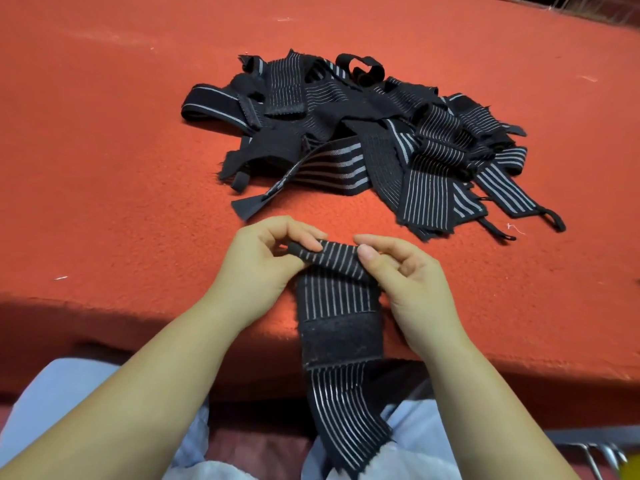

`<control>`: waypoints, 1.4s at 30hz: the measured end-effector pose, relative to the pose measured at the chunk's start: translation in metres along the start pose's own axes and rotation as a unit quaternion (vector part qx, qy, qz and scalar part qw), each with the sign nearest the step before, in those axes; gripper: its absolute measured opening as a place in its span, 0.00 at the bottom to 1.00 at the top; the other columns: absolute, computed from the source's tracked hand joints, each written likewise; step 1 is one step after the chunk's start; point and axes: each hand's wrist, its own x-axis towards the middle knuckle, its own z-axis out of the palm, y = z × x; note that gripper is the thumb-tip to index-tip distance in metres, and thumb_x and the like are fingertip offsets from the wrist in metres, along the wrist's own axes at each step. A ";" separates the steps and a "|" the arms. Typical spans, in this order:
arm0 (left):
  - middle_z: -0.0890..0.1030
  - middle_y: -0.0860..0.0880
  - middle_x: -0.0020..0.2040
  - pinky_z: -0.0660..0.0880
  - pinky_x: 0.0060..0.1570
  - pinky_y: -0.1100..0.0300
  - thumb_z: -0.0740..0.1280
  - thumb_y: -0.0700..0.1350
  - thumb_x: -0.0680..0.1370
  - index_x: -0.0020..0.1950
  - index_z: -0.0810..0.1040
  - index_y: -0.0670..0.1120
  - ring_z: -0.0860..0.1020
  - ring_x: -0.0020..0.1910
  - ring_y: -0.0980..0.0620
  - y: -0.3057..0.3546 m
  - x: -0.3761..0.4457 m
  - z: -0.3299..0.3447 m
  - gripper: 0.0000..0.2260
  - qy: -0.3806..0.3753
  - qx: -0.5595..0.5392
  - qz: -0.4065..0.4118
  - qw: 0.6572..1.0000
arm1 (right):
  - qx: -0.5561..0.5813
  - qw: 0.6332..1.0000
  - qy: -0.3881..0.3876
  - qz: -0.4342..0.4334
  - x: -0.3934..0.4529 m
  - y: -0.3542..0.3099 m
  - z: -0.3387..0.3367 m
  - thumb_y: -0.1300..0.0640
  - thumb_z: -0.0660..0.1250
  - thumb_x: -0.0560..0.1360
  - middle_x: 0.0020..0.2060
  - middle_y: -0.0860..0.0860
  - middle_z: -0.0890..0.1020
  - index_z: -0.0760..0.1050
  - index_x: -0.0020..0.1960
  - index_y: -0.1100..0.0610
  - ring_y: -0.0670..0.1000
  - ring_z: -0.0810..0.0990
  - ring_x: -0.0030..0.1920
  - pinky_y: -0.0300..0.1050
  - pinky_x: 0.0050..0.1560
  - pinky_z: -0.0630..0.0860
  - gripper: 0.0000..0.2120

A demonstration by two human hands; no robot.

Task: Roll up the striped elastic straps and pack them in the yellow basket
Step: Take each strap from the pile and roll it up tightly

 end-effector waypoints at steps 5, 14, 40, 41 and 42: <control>0.82 0.56 0.41 0.73 0.46 0.70 0.66 0.23 0.68 0.33 0.79 0.49 0.79 0.45 0.62 0.001 -0.001 0.001 0.20 -0.006 0.021 0.018 1.000 | 0.026 0.999 -0.039 -0.016 0.000 0.004 -0.007 0.54 0.73 0.62 0.41 0.52 0.83 0.76 0.58 0.50 0.47 0.81 0.43 0.39 0.45 0.78 0.24; 0.83 0.59 0.40 0.72 0.41 0.71 0.67 0.26 0.69 0.35 0.81 0.54 0.79 0.43 0.61 -0.001 0.000 -0.001 0.21 0.010 0.014 0.008 1.000 | -0.020 0.998 -0.035 -0.053 0.000 0.003 -0.008 0.58 0.73 0.66 0.40 0.44 0.84 0.79 0.48 0.53 0.40 0.81 0.43 0.32 0.42 0.75 0.11; 0.77 0.58 0.34 0.74 0.40 0.68 0.70 0.35 0.72 0.40 0.73 0.46 0.76 0.37 0.60 -0.004 0.000 0.003 0.09 -0.039 -0.022 0.009 0.999 | -0.034 0.999 -0.009 -0.016 0.003 0.007 -0.001 0.54 0.64 0.78 0.37 0.55 0.81 0.78 0.42 0.63 0.50 0.78 0.39 0.47 0.42 0.74 0.13; 0.78 0.58 0.35 0.74 0.42 0.68 0.70 0.35 0.73 0.42 0.74 0.46 0.76 0.38 0.61 -0.004 0.000 0.003 0.08 -0.035 -0.020 0.011 0.999 | -0.033 0.999 -0.003 -0.013 0.003 0.006 -0.001 0.55 0.64 0.78 0.37 0.55 0.81 0.79 0.42 0.63 0.50 0.78 0.38 0.47 0.41 0.74 0.12; 0.79 0.58 0.37 0.74 0.44 0.68 0.70 0.36 0.73 0.44 0.75 0.46 0.77 0.40 0.61 -0.004 0.000 0.004 0.07 -0.033 -0.023 0.013 0.999 | -0.032 0.999 0.002 -0.012 0.003 0.005 -0.001 0.56 0.64 0.78 0.36 0.54 0.81 0.79 0.40 0.62 0.50 0.78 0.37 0.46 0.40 0.74 0.12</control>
